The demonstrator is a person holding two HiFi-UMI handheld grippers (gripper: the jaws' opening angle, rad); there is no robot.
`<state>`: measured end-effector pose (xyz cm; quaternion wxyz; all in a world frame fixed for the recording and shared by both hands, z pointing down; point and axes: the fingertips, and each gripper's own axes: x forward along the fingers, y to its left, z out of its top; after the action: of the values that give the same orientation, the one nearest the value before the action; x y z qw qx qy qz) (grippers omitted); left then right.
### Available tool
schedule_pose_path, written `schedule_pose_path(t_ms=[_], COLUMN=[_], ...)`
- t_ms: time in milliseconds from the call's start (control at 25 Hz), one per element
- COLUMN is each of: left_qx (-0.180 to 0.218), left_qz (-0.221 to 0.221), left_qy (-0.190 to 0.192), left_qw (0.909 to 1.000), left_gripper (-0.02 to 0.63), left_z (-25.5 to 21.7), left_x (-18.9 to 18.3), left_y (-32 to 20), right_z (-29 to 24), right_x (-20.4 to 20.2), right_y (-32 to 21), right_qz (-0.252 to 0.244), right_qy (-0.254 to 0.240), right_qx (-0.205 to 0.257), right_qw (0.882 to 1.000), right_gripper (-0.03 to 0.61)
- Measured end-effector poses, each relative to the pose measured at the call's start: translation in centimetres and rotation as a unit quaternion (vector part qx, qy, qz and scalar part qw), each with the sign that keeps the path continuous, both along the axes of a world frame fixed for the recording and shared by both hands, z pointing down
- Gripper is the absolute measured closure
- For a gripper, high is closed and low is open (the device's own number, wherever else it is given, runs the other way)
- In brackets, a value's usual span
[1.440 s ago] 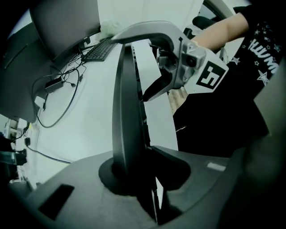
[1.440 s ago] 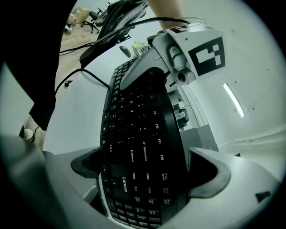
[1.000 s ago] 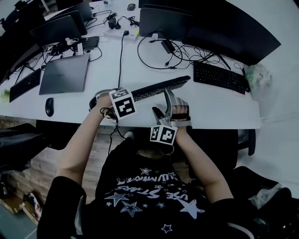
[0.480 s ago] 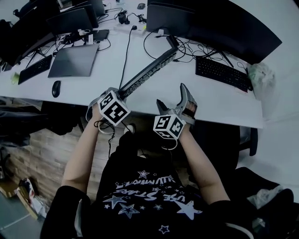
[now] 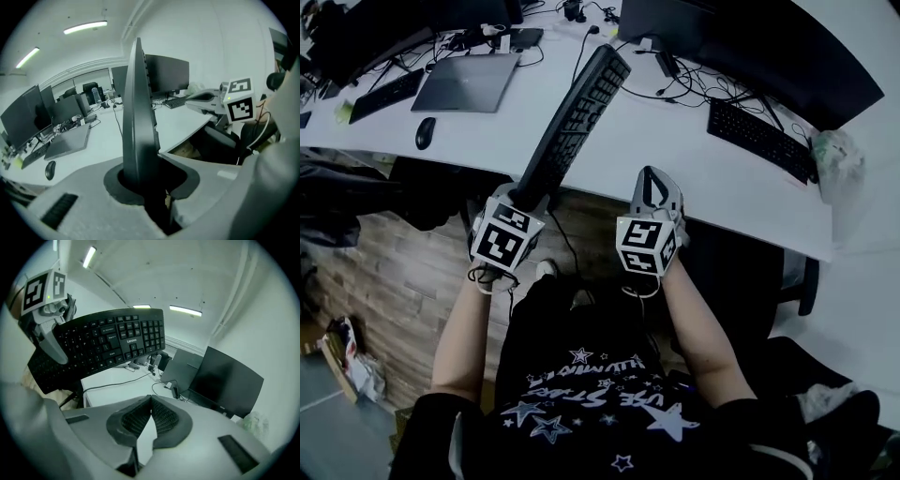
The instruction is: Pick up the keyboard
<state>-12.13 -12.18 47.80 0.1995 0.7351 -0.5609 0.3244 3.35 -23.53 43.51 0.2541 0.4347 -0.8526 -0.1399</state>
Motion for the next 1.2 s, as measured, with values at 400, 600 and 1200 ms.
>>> schedule_pose_path(t_ms=[400,600,1200], left_qx=[0.054,0.057,0.088], left_qz=[-0.082,-0.112,-0.175], left_qy=[0.089,0.092,0.150], left_qw=[0.9912,0.9878,0.9691], left_gripper=[0.523,0.523,0.523], left_z=[-0.1,1.0,0.4], left_x=[0.0,0.3,8.1], left_y=[7.6,12.8,30.9], right_z=[1.4,1.9,0.2], right_x=[-0.5,-0.5,2.8], right_y=[3.5,6.6,21.8], right_qz=[-0.018,-0.035,-0.098], right_qy=[-0.071,-0.073,-0.099], right_qx=[-0.084,-0.092,-0.110], right_qw=[0.994,0.992,0.984], right_gripper=[0.572,0.572,0.572])
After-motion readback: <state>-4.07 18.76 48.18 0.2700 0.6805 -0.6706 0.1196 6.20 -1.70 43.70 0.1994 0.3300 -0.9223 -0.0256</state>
